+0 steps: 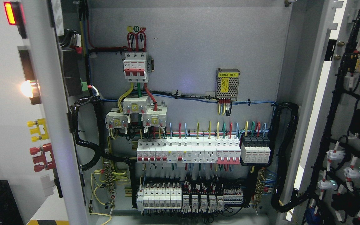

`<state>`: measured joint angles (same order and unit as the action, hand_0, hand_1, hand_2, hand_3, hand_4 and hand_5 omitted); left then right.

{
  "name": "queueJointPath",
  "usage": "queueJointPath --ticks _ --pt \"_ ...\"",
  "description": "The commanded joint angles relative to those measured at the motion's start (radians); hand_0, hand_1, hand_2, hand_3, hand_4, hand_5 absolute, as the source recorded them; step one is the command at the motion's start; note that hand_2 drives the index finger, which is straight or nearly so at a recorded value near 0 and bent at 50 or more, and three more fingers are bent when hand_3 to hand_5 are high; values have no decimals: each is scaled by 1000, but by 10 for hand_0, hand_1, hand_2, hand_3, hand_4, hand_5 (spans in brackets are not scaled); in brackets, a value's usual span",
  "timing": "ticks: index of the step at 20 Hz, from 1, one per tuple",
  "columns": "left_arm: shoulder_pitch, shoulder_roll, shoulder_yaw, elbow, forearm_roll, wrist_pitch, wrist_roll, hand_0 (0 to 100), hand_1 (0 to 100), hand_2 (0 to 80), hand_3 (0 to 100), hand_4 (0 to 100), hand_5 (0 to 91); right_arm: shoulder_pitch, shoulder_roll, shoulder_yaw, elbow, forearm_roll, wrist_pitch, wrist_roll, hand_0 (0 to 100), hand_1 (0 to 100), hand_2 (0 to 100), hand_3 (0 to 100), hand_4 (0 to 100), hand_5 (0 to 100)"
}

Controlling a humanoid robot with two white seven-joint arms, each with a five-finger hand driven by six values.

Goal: Open door with both hands

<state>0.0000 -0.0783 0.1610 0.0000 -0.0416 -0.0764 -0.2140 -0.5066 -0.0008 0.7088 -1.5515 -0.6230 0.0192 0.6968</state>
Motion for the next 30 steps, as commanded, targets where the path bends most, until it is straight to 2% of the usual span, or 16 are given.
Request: queueJointPath --ticks 1,5,9,17,23,30 --pt "18 0 0 -2 0 0 2 0 0 0 0 0 0 -1 -19 93 -25 3 1 -5 386 0 0 0 0 0" --pt "18 0 0 -2 0 0 4 0 0 0 0 0 0 -7 -13 127 -29 5 1 -6 386 0 0 0 0 0" --pt "18 0 0 -2 0 0 2 0 0 0 0 0 0 -10 -1 136 -29 31 2 -6 386 0 0 0 0 0" --pt "18 0 -2 -2 0 0 2 0 0 0 0 0 0 -23 67 167 -22 92 13 -10 386 0 0 0 0 0" --pt "18 0 0 -2 0 0 2 0 0 0 0 0 0 -29 110 169 -9 117 30 -10 386 0 0 0 0 0" --pt "18 0 -2 -2 0 0 4 0 0 0 0 0 0 -30 133 167 16 143 38 -11 386 0 0 0 0 0"
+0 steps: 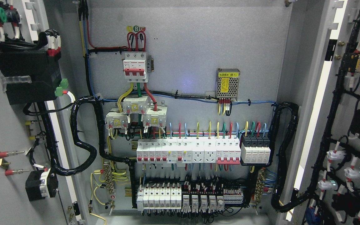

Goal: Open door with both hands

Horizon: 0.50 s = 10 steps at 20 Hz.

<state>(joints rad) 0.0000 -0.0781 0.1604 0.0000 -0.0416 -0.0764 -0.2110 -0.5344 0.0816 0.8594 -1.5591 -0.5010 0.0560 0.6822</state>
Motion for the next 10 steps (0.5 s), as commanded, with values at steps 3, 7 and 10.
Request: queueJointPath --ticks 3,7,10 --pt "18 0 -2 0 0 0 -1 0 0 0 0 0 0 -2 55 15 33 36 1 4 386 0 0 0 0 0" --pt "18 0 -2 3 0 0 -1 0 0 0 0 0 0 -28 66 9 50 38 1 5 386 0 0 0 0 0" --pt "18 0 -2 3 -1 0 1 0 0 0 0 0 0 -47 66 6 62 38 1 4 386 0 0 0 0 0"
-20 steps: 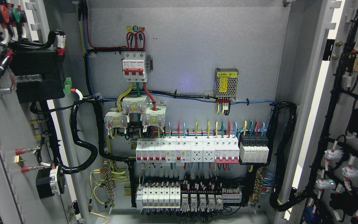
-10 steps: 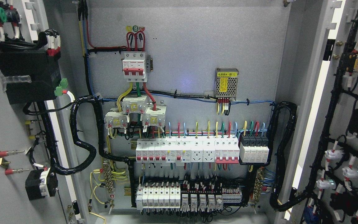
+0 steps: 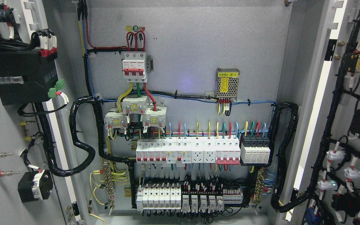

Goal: Open door with both hands

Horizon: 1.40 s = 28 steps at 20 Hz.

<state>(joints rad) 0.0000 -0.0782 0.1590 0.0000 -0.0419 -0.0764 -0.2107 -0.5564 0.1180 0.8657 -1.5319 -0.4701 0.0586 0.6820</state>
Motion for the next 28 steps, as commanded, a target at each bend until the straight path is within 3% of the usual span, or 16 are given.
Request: queueJointPath --ticks 1,20,28 --pt "18 0 -1 3 0 0 1 0 0 0 0 0 0 -26 29 -2 39 5 -3 4 386 0 0 0 0 0" --pt "21 -3 -13 -14 -7 -3 1 0 0 0 0 0 0 -51 23 -47 99 -2 -8 5 386 0 0 0 0 0" --pt "185 6 -93 -441 -12 -3 -19 0 0 0 0 0 0 -37 17 -132 124 -2 -11 4 386 0 0 0 0 0"
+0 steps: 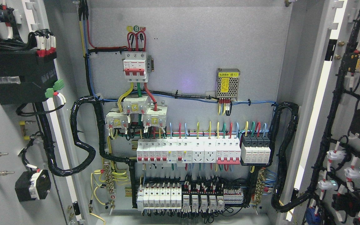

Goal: Open door with both hands

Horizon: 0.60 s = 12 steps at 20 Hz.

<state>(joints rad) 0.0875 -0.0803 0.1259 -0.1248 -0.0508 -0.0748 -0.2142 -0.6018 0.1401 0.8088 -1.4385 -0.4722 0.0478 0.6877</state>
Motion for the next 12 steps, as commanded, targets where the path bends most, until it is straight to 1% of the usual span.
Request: queueJointPath --ticks 1,4,5,6,8,10,12 --pt "121 13 -72 -376 -3 -5 -16 0 0 0 0 0 0 8 -7 -89 32 0 0 -2 386 0 0 0 0 0" --pt "187 34 -147 -556 5 -6 -17 0 0 0 0 0 0 22 -8 -122 32 4 -2 -4 386 0 0 0 0 0" --pt "205 42 -164 -613 6 -7 -21 0 0 0 0 0 0 28 -13 -132 30 4 -5 -14 386 0 0 0 0 0" --pt "225 51 -179 -665 8 -7 -28 0 0 0 0 0 0 40 -23 -146 24 4 -5 -32 386 0 0 0 0 0" --pt "265 74 -225 -775 11 -8 -34 0 0 0 0 0 0 72 -33 -172 7 6 -14 -75 386 0 0 0 0 0" --pt "305 102 -253 -875 22 -31 -34 0 0 0 0 0 0 108 -56 -197 -16 6 -32 -95 386 0 0 0 0 0" --pt "346 132 -282 -965 22 -86 -34 0 0 0 0 0 0 145 -88 -218 -60 7 -52 -111 386 0 0 0 0 0"
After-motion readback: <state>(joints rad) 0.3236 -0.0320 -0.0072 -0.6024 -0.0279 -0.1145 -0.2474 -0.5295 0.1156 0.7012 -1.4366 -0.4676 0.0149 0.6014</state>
